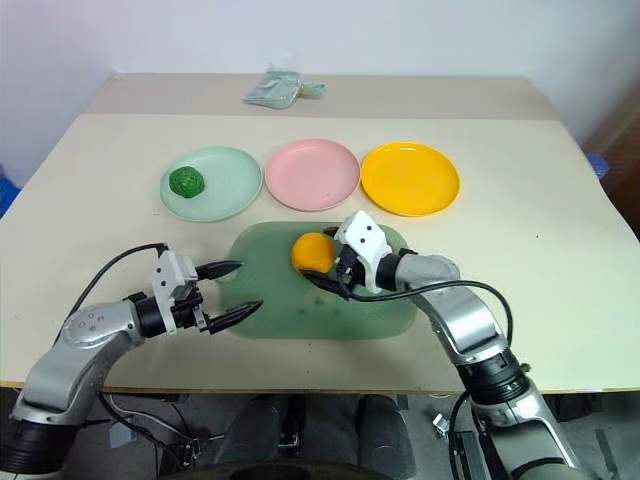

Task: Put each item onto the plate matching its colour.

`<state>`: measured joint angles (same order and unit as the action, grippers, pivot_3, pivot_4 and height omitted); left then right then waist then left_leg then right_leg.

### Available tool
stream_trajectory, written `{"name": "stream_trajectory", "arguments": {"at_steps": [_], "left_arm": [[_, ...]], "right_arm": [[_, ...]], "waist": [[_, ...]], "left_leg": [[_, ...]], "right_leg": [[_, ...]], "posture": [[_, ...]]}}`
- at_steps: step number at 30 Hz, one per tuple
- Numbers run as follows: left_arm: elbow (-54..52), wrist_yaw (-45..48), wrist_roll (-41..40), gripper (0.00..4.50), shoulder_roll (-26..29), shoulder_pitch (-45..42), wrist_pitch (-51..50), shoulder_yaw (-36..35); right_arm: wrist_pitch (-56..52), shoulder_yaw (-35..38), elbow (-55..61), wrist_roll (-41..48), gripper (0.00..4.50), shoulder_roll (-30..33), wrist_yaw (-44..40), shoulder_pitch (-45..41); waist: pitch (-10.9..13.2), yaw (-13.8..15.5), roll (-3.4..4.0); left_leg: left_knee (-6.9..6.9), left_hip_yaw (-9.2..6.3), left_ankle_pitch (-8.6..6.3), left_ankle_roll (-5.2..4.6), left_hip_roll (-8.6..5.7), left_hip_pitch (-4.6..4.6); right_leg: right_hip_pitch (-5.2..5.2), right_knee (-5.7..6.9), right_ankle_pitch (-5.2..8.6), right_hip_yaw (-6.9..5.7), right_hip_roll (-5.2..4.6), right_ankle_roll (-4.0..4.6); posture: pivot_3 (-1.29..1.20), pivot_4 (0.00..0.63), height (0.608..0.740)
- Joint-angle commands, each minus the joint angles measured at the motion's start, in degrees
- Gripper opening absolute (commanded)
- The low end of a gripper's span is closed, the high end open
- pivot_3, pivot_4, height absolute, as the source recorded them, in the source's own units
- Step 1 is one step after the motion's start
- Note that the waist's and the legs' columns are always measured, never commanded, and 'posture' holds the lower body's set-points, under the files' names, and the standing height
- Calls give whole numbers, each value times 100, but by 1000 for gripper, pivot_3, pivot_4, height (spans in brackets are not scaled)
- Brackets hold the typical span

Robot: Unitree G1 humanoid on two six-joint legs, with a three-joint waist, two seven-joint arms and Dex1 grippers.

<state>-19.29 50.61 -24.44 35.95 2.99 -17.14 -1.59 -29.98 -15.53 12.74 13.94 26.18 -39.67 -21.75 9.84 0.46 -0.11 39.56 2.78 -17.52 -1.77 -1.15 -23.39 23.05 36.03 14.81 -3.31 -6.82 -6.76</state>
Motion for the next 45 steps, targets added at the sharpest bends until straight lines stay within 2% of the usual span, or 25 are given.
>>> {"name": "stream_trajectory", "arguments": {"at_steps": [1,5,6,11,15,22,24,25,30,33,36,39,45], "left_arm": [[-219,145,-94,4454,29,166,209,-109],[-171,200,-19,4500,1,328,393,-103],[-154,201,-1,4500,-10,355,440,-100],[-140,17,77,4500,-333,366,808,-3],[-224,-191,69,4500,-651,207,802,144],[-345,-310,156,4500,-785,64,671,427],[-411,-366,162,4500,-800,50,630,453],[-429,-390,159,4500,-798,47,622,459],[-607,-539,92,4500,-751,127,510,408],[-728,-593,43,4500,-715,175,406,365],[-809,-612,-9,4500,-667,138,288,329],[-857,-581,-86,4500,-610,-3,142,325],[-862,-565,-116,4500,-610,-194,-11,380]], "right_arm": [[-109,-31,-24,-171,4500,-108,160,-160],[8,38,19,-205,3373,-190,167,-163],[42,85,75,-187,3224,-210,173,-169],[7,879,284,231,3203,-489,478,-633],[-82,1529,-1326,-484,3203,-521,1918,-1552],[355,2041,-3967,-659,3203,-569,2538,-2465],[605,2038,-4217,-628,4201,-520,2321,-2527],[709,2024,-4272,-625,4473,-497,2236,-2537],[1509,2072,-3246,-301,4473,-242,1255,-2103],[1392,1960,-2062,348,4473,217,-176,-1339],[1020,1614,-887,761,4473,1000,-1483,-319],[919,1403,-632,602,4473,1318,-1637,146],[809,1178,-771,214,4473,1214,-1278,157]], "waist": [[0,-6,0],[0,-2,0],[0,-2,0],[2,-14,3],[0,10,0],[2,-91,4],[4,-150,16],[4,-167,16],[8,-141,25],[8,-79,23],[7,19,23],[7,2,22],[7,-25,23]], "left_leg": [[0,1,0,0,0,0],[-2,1,0,0,0,0],[-2,1,0,0,0,0],[-3,3,0,0,0,-2],[-3,3,1,1,-4,-1],[-29,21,3,0,-8,-2],[-33,24,4,0,-6,-2],[-34,25,5,1,-5,-1],[-35,27,5,1,1,-2],[-32,22,3,-2,-1,-3],[-30,16,-2,-11,-3,-2],[-25,19,-5,-16,-3,3],[-26,15,3,0,-1,11]], "right_leg": [[1,0,0,0,1,0],[2,0,0,-1,1,0],[2,0,0,0,2,0],[6,1,0,1,2,0],[8,6,-1,-1,2,-1],[13,5,0,-1,5,0],[14,6,-1,-1,8,0],[14,6,-1,0,8,-1],[15,5,-1,2,14,-1],[10,4,-1,1,9,-2],[2,-3,-1,-1,7,-2],[-4,-20,-1,0,3,-3],[3,0,0,4,5,1]], "posture": [[0,150,740],[0,150,740],[0,150,740],[0,150,740],[0,150,740],[0,150,740],[0,150,740],[0,150,740],[0,150,740],[0,150,740],[0,150,740],[0,150,740],[0,150,740]]}}
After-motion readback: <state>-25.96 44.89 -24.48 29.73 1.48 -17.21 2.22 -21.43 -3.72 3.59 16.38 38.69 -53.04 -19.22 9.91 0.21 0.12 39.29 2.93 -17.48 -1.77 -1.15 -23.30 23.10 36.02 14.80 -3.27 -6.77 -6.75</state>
